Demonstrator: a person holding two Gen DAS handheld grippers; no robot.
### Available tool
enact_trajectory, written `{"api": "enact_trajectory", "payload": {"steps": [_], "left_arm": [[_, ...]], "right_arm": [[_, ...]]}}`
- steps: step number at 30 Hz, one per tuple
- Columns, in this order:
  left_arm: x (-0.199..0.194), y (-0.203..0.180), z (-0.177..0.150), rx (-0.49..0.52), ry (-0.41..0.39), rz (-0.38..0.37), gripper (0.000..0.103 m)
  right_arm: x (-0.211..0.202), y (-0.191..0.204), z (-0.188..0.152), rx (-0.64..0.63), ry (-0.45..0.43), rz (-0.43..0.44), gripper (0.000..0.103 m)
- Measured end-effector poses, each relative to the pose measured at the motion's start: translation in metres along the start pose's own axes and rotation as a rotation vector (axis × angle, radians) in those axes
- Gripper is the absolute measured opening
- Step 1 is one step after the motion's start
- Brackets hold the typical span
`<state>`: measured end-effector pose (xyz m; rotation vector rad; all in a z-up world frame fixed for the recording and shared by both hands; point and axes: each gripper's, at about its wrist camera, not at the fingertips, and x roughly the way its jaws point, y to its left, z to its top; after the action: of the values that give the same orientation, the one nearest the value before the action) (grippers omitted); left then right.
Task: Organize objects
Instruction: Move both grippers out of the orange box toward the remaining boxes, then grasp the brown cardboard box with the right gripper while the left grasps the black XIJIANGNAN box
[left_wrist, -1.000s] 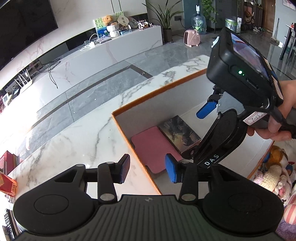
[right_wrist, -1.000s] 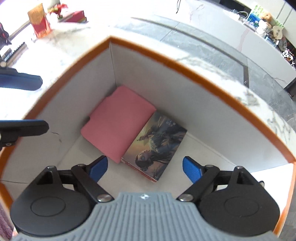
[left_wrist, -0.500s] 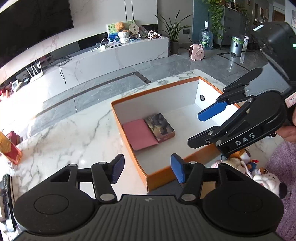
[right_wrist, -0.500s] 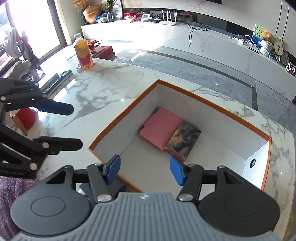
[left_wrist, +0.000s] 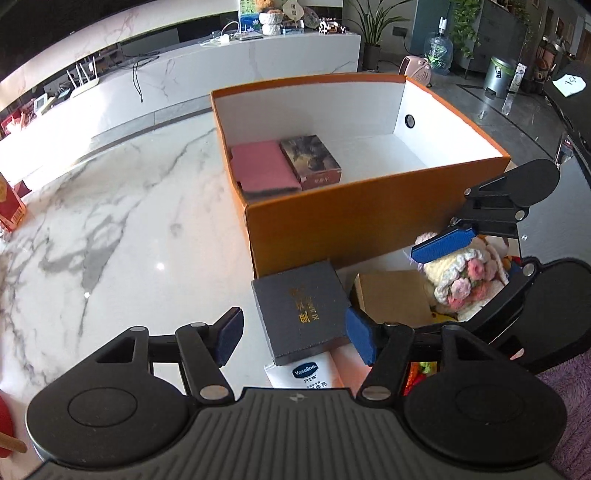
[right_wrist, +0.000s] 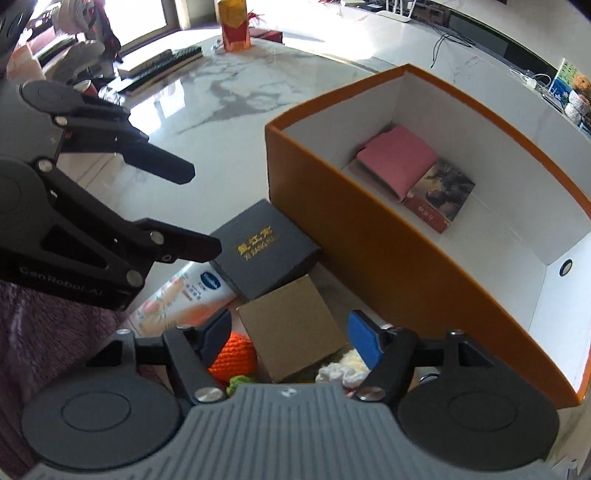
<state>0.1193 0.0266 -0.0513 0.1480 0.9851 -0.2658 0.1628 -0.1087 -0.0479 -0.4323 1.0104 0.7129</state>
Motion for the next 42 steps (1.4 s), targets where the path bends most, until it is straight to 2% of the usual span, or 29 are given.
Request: {"api": "enact_trajectory", "payload": {"steps": [5,8,15,18,20,24,31,36,42], "left_arm": [[0.011,0.007,-0.003,-0.020,0.028,0.013,0.077],[0.015,0.007,-0.004,-0.018,0.031,-0.005,0.080],[0.023,0.006,0.001,-0.039,0.040,-0.027,0.081],[0.023,0.008,0.002,-0.060,0.045,-0.031,0.083],[0.024,0.009,0.003,-0.072,0.048,-0.029,0.084],[0.026,0.009,0.005,-0.090,0.059,-0.029,0.086],[0.033,0.009,0.015,-0.123,0.088,-0.028,0.091],[0.039,0.007,0.021,-0.149,0.123,-0.025,0.093],[0.052,0.000,0.027,-0.159,0.168,-0.006,0.094]], "right_arm": [[0.023,0.004,0.000,-0.063,0.055,-0.001,0.079],[0.027,-0.003,0.003,-0.057,0.076,0.044,0.080],[0.042,-0.017,0.008,-0.048,0.118,0.054,0.081],[0.046,-0.018,0.006,-0.061,0.125,0.059,0.079],[0.049,-0.019,0.005,-0.063,0.131,0.073,0.068],[0.048,-0.019,0.002,-0.076,0.119,0.076,0.066],[0.014,-0.031,0.006,-0.067,0.055,0.070,0.065],[-0.019,-0.038,0.012,-0.087,0.011,0.034,0.065],[-0.047,-0.043,0.013,-0.074,0.039,-0.030,0.063]]}}
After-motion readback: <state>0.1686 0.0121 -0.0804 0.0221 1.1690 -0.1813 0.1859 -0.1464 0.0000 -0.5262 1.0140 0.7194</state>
